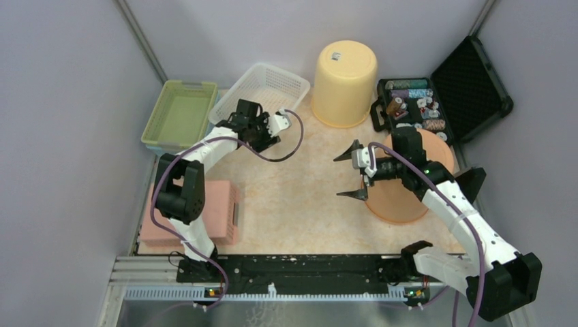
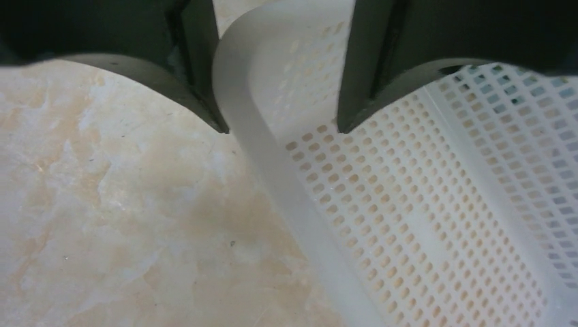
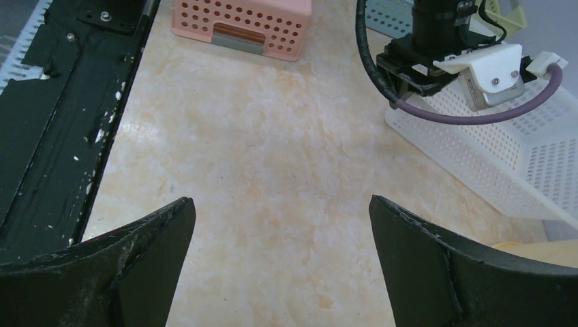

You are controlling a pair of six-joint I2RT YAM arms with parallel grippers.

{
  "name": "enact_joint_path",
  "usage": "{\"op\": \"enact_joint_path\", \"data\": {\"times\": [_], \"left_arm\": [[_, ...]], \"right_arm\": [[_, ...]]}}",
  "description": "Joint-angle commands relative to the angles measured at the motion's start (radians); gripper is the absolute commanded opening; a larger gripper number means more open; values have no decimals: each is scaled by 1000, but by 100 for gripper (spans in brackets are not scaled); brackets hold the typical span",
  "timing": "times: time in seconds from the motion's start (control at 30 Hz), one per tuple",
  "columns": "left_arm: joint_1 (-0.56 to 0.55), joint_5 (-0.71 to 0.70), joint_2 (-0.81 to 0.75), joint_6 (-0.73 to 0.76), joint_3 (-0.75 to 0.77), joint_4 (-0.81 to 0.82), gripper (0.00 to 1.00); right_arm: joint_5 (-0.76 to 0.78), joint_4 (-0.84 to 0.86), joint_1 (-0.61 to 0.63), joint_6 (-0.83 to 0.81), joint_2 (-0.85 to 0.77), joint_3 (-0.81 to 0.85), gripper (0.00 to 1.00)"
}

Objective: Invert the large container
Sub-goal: Turn the container upside down at the center of the board.

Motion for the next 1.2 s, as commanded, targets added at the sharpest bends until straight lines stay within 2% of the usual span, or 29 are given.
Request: {"op": "enact_joint_path", "data": {"times": [0.0,0.13,0.63,0.73,1.17], "left_arm": [[-7,6,11,-29,53,-21,59],[-8,31,2,-37,53,-43,34],[-11,83,-90,-126,109,-142,3],[-13,121,-121,-142,126,-174,0],[-14,220,-288,-206,102,-238,0]], "right_arm": [[-46,44,-13,-25,-21,-12,99],[-46,47,-15,-25,-21,-14,99],[-49,47,-16,-27,-29,-14,99],[-50,47,-16,-28,-32,-14,99],[-67,45,-27,-28,-47,-14,99]]}}
